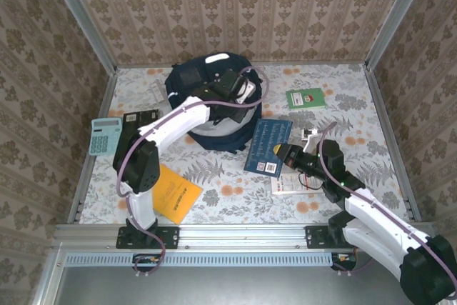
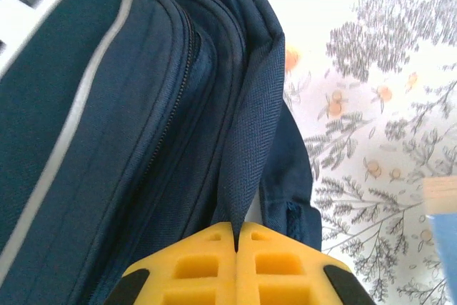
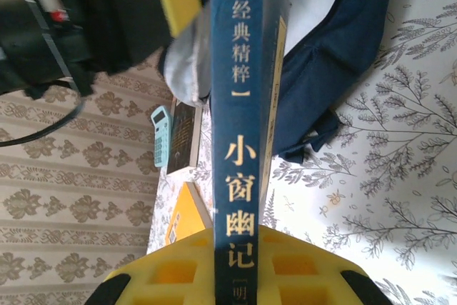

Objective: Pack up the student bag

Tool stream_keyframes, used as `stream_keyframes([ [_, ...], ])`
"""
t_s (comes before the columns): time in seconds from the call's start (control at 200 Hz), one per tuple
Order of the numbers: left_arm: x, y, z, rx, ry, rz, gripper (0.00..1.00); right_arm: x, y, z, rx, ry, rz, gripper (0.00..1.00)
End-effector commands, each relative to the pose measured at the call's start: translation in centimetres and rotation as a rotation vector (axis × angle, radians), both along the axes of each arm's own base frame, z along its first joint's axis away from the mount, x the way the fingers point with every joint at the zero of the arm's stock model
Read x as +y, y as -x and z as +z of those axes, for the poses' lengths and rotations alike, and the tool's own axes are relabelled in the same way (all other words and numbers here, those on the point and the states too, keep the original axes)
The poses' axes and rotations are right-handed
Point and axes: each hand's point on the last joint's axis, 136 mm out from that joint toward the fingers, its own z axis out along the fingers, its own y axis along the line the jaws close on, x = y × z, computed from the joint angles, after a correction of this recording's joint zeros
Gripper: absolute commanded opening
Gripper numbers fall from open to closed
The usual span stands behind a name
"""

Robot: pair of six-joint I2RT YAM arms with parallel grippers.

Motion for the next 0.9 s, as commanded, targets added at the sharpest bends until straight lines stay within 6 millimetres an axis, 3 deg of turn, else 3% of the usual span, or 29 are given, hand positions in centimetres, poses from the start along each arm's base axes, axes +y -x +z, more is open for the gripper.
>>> stream_keyframes([
  [0.0, -0.3, -0.2, 6.1, -0.082, 0.111, 0.02, 0.0, 1.0, -1.4, 4.3, -0.102, -0.111, 0.01, 0.0],
  [0.22, 0.8, -1.2, 10.4, -0.145, 0.185, 0.073, 0.0, 2.0, -5.4, 5.5, -0.095, -0.171, -0.06, 0.0],
  [0.46, 1.5, -3.0, 12.8, -0.174, 0.217, 0.12, 0.0, 3.0, -12.4, 5.1, -0.057, -0.202, -0.21, 0.0],
  [0.67, 1.2, -4.6, 15.8, -0.19, 0.272, 0.143, 0.0, 6.7, -19.3, 3.2, -0.034, -0.325, -0.228, 0.0],
  [0.895, -0.3, -4.8, 16.4, -0.175, 0.282, 0.138, 0.0, 9.0, -24.5, 0.9, -0.052, -0.405, -0.319, 0.0],
])
